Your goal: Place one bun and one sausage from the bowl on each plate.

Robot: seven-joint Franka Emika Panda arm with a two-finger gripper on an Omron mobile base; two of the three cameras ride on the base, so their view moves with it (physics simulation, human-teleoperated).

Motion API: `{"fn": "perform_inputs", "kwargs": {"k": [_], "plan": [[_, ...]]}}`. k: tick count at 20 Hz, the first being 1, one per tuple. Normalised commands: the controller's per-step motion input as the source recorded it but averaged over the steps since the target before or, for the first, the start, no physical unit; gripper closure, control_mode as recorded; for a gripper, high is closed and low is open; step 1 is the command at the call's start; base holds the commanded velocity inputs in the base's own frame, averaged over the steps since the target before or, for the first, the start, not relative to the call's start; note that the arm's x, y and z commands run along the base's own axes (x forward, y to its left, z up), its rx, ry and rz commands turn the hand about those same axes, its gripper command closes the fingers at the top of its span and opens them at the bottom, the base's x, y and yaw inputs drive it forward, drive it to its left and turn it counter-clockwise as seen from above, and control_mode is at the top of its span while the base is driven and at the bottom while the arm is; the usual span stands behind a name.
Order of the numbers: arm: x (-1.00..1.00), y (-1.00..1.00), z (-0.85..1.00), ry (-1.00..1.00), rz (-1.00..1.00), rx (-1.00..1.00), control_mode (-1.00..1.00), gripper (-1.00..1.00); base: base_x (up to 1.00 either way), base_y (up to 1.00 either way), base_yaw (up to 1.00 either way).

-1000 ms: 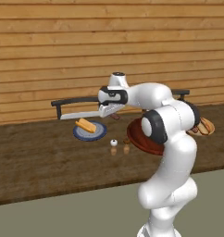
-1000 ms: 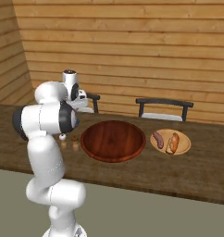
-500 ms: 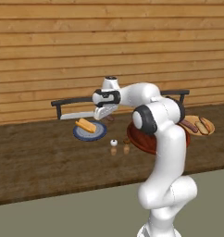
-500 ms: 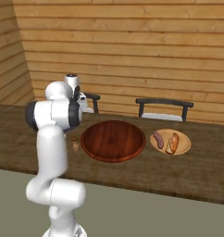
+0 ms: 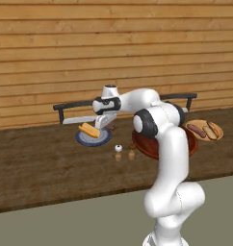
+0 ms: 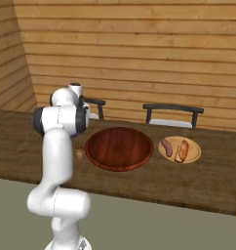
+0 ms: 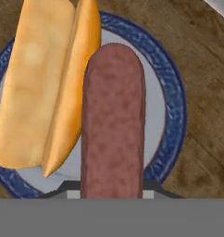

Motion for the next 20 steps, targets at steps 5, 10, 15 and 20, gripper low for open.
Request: {"fn": "perform_inputs", "kwargs": {"k": [5, 10, 15, 20], "plan": [[0.21, 0.11, -0.12, 0.04, 0.0, 0.0, -1.0, 1.0, 0.0, 0.0, 0.0], [0.01, 0.31, -0.06, 0.04, 0.0, 0.0, -1.0, 1.0, 0.0, 0.0, 0.0], [0.02, 0.08, -0.1, 0.0, 0.0, 0.0, -1.0, 1.0, 0.0, 0.0, 0.0], [0.0, 0.0, 0.0, 0.01, 0.0, 0.0, -1.0, -1.0, 0.0, 0.0, 0.0]]}}
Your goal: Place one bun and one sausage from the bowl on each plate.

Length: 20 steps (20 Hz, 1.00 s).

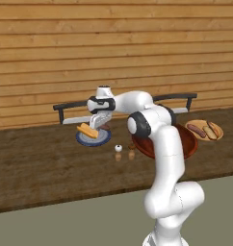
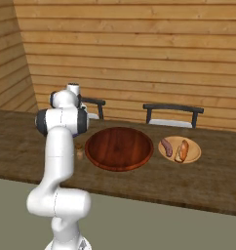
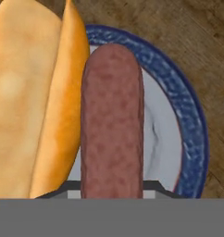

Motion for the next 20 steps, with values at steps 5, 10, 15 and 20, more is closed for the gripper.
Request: {"fn": "perform_inputs", "kwargs": {"k": [5, 10, 15, 20], "plan": [[0.0, 0.0, 0.0, 0.01, 0.0, 0.0, -1.0, -1.0, 0.0, 0.0, 0.0], [0.0, 0.0, 0.02, 0.01, 0.0, 0.0, -1.0, -1.0, 0.0, 0.0, 0.0], [-0.04, -0.3, 0.69, 0.0, 0.0, 0.0, -1.0, -1.0, 0.0, 0.0, 0.0], [-0.76, -0.76, 0.78, -0.03, 0.0, 0.0, -1.0, -1.0, 0.0, 0.0, 0.0]]}}
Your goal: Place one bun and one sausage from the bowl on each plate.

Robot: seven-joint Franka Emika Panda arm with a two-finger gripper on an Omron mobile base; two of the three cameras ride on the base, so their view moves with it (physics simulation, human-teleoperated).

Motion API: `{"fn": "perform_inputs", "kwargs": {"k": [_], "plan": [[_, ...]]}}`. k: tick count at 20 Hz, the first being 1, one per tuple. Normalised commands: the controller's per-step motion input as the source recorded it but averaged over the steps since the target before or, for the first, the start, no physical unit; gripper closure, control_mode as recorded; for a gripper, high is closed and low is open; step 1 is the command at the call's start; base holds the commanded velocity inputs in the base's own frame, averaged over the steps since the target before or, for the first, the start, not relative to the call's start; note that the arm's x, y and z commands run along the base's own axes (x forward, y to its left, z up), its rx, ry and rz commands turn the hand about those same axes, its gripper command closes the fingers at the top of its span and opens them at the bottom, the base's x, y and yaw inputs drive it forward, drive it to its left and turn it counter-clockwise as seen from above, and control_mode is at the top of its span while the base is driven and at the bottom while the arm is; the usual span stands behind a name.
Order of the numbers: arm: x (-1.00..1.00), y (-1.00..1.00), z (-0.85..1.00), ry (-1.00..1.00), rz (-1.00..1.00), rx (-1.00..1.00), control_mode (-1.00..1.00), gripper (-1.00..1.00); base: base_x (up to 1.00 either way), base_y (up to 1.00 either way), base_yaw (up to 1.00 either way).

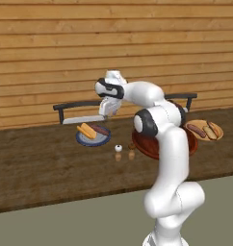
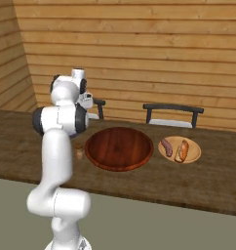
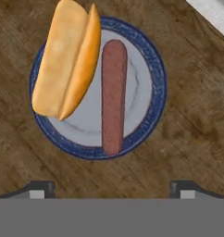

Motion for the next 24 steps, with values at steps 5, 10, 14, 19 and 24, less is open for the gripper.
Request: {"fn": "perform_inputs", "kwargs": {"k": [5, 10, 14, 19, 24], "plan": [[-1.0, -0.81, 0.46, -0.12, 0.0, 0.0, -1.0, -1.0, 0.0, 0.0, 0.0], [-1.0, -0.42, 0.07, -0.2, 0.0, 0.05, -1.0, -1.0, 0.0, 0.0, 0.0], [-1.0, -0.21, 0.0, -0.23, 0.01, 0.03, -1.0, -1.0, 0.0, 0.0, 0.0], [-0.98, -0.41, 0.48, -0.22, 0.0, 0.01, -1.0, -1.0, 0.0, 0.0, 0.0], [-0.98, -0.38, 1.0, -0.03, 0.0, -0.04, -1.0, -1.0, 0.0, 0.0, 0.0]]}}
